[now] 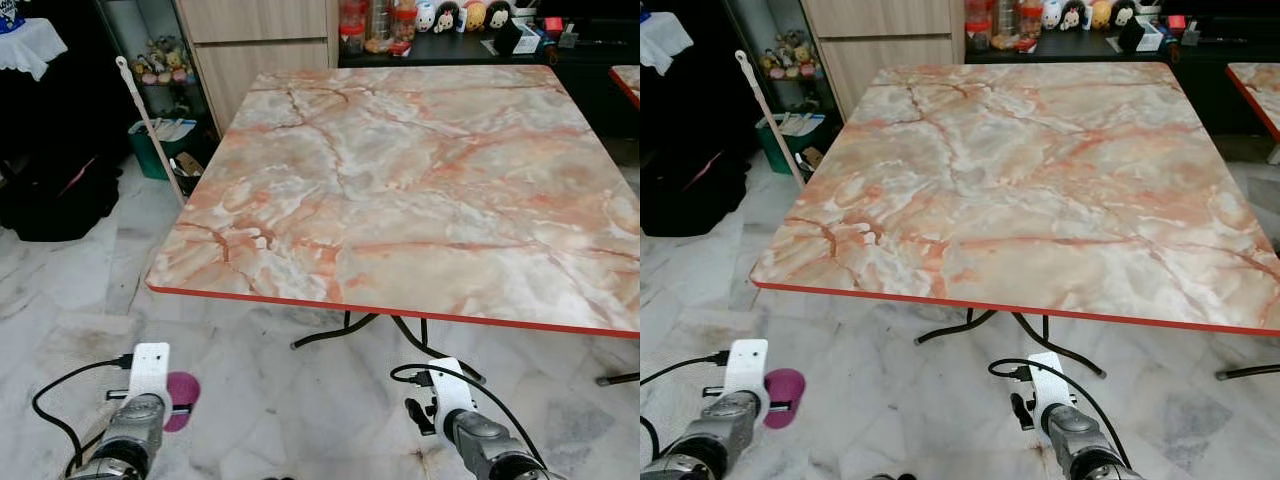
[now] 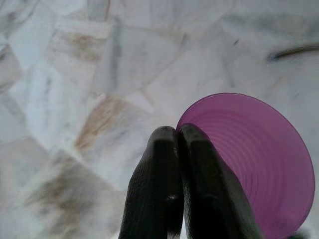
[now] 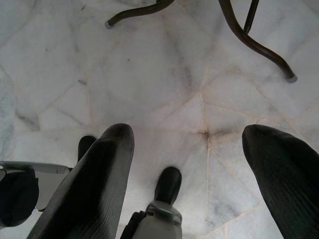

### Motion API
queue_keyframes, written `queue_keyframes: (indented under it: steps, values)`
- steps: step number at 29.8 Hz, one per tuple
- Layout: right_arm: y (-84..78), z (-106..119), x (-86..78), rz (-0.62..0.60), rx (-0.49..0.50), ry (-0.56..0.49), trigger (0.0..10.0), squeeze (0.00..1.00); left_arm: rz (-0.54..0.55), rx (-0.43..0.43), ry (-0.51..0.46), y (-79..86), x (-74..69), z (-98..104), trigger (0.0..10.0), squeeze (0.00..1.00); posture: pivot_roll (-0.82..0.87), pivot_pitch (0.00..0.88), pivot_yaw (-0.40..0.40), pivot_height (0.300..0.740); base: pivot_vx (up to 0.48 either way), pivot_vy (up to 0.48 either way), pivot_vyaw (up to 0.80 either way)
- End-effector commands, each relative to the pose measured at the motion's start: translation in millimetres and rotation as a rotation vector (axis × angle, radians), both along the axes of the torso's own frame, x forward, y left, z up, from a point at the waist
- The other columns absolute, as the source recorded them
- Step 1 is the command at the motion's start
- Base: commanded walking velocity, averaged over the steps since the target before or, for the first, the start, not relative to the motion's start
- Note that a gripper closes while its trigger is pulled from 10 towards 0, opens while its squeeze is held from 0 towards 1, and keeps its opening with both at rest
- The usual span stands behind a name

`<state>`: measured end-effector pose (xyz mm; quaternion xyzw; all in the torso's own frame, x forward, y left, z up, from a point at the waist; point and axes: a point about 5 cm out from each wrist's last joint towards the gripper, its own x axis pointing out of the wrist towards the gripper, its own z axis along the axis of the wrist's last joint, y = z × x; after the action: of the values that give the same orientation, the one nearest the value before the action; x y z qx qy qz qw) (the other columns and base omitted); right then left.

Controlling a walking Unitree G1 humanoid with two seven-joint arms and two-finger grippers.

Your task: Setting the table

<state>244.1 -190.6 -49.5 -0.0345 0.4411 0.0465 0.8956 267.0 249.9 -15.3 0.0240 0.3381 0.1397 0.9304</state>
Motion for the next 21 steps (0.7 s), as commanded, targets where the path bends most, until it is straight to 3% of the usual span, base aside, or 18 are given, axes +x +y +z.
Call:
queue_keyframes:
  steps: [1, 5, 12, 17, 19, 21]
  values:
    - [2.6, -1, -0.4, -0.028, 0.023, -0.015, 10.0, 0.00, 0.072, -0.081, -0.023, 0.1, -5.9, -5, 10.0, 0.00, 0.00, 0.063, 0.069, 0.740, 0.000, 0.000, 0.00]
    - [0.7, 0, -0.1, -0.046, 0.019, -0.025, 10.0, 0.00, 0.158, -0.180, -0.072, -4.7, -8.3, -8, 10.0, 0.00, -0.01, 0.063, 0.060, 0.740, 0.000, 0.000, 0.00]
    - [-3.2, 0, -0.8, -0.106, 0.027, -0.044, 10.0, 0.00, 0.172, -0.230, -0.077, -12.4, -19.2, -18, 10.0, 0.00, -0.03, 0.059, 0.051, 0.740, 0.000, 0.000, 0.00]
    - [-5.3, 0, -1.4, -0.114, 0.022, -0.042, 10.0, 0.00, 0.128, -0.193, -0.012, -12.5, -32.9, -29, 10.0, 0.00, -0.03, 0.051, 0.048, 0.740, 0.000, 0.000, 0.00]
    - [-6.2, 0, -1.7, -0.110, 0.007, -0.038, 10.0, 0.00, 0.110, -0.163, 0.033, -11.5, -44.3, -36, 10.0, 0.00, -0.03, 0.046, 0.049, 0.740, 0.000, 0.000, 0.00]
    - [-6.2, 0, -1.9, -0.110, 0.006, -0.038, 10.0, 0.00, 0.109, -0.162, 0.035, -11.6, -45.3, -36, 10.0, 0.00, -0.03, 0.046, 0.049, 0.740, 0.000, 0.000, 0.00]
